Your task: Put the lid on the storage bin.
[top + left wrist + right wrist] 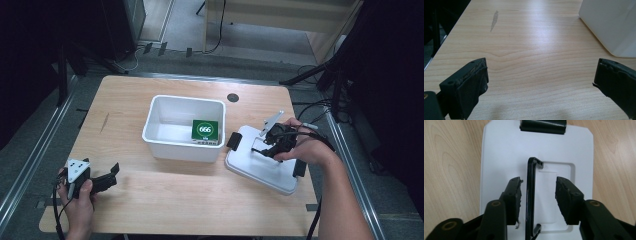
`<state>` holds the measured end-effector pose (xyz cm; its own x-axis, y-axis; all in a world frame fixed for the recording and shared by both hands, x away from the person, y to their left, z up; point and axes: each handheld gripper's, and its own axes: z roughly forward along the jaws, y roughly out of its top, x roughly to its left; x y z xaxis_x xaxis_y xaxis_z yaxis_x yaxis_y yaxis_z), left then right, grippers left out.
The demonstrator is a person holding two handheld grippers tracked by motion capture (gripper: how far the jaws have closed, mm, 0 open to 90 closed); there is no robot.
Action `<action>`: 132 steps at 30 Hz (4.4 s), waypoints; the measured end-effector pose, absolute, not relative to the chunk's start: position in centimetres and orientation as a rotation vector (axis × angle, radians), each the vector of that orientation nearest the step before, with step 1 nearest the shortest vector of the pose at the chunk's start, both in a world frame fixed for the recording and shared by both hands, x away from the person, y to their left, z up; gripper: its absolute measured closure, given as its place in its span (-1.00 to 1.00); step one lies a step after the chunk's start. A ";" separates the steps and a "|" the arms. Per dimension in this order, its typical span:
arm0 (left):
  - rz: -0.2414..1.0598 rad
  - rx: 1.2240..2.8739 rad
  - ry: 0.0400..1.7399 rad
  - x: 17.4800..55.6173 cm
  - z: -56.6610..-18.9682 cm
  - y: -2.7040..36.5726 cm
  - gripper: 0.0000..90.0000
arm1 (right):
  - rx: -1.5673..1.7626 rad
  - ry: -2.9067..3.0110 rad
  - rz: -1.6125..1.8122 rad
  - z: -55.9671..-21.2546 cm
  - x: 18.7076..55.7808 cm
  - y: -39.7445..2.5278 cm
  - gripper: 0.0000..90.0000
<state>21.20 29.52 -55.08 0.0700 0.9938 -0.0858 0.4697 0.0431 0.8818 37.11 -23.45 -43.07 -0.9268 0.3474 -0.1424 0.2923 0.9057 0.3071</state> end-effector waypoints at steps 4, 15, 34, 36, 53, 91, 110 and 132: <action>0.821 1.542 1.516 21.2 -55.1 29.5 -1.00 | 0.505 2.889 0.417 -43.8 37.1 -23.8 0.41; 0.821 1.542 1.516 21.2 -55.1 29.5 -1.00 | 0.551 2.914 0.330 -45.6 36.9 -24.4 0.59; 0.818 1.540 1.518 21.2 -55.1 29.5 -1.00 | 0.490 2.851 0.312 -44.4 37.5 -25.8 0.89; 0.819 1.542 1.518 21.2 -55.1 29.5 -1.00 | 0.493 2.846 0.321 -43.8 37.4 -25.8 0.89; 0.821 1.546 1.516 21.2 -55.1 29.5 -1.00 | 0.426 2.789 0.377 -36.0 37.4 -25.6 0.89; 0.828 1.539 1.512 21.2 -55.1 29.5 -1.00 | 0.164 2.829 0.448 -31.2 39.0 -14.2 0.89; 0.825 1.529 1.515 21.1 -55.1 29.6 -1.00 | 0.087 2.847 0.476 -32.1 39.8 -8.3 0.89; 0.814 1.523 1.514 21.1 -55.1 29.7 -1.00 | 0.032 2.866 0.489 -33.0 40.8 -2.9 0.89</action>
<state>21.12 29.70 -55.07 0.0676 0.9925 -0.1022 0.4623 0.0596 0.8847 40.77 -2.94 -33.01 -0.9726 0.0604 -0.2245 -0.0175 0.9439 0.3298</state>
